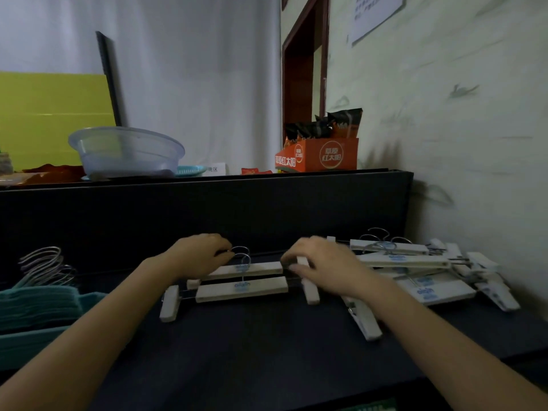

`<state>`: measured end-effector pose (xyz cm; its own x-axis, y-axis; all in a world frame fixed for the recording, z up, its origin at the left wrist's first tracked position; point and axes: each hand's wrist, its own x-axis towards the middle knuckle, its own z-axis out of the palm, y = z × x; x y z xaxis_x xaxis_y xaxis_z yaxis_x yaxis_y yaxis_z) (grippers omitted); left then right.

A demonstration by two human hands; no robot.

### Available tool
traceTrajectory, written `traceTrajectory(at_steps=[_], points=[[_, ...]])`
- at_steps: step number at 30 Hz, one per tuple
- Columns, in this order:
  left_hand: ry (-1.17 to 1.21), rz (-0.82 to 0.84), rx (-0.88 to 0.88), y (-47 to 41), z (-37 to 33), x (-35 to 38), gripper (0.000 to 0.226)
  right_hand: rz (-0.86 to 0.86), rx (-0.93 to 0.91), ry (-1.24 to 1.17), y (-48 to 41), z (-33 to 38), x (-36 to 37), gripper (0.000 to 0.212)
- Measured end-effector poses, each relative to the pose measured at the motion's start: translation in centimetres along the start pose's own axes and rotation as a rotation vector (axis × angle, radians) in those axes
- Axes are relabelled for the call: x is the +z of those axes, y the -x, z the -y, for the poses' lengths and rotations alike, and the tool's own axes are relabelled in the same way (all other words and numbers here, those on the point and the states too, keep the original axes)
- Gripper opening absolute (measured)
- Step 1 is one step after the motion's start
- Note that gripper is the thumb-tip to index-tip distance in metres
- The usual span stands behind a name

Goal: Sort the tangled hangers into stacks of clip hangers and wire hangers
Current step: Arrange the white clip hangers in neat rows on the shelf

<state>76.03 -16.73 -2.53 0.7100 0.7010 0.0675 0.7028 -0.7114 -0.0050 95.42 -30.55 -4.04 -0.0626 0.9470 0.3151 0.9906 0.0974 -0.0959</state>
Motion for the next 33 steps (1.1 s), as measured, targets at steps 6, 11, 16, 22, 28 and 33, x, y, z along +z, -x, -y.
traceTrajectory(at_steps=[6,11,16,22,28,33], points=[[0.138,-0.101,0.220,-1.4,-7.7,-0.4,0.028,0.017,0.320,-0.005,4.3,-10.0,-4.8,0.026],[0.250,-0.182,0.380,-2.2,-14.5,0.7,0.026,0.253,0.420,0.037,8.4,-15.9,-5.0,0.037],[0.218,-0.128,0.525,-2.3,-20.1,1.9,0.032,0.195,0.345,0.131,9.0,-16.7,-4.1,0.037],[-0.052,-0.158,0.562,-2.5,-23.4,4.1,0.043,0.013,0.370,-0.013,9.3,-17.8,-6.5,0.031],[-0.046,-0.205,0.565,-2.7,-25.3,5.9,0.041,-0.093,0.400,0.032,10.1,-19.2,-8.7,0.033],[0.027,-0.254,0.584,-1.9,-25.2,4.7,0.041,-0.145,0.387,-0.058,10.6,-19.6,-9.3,0.029]])
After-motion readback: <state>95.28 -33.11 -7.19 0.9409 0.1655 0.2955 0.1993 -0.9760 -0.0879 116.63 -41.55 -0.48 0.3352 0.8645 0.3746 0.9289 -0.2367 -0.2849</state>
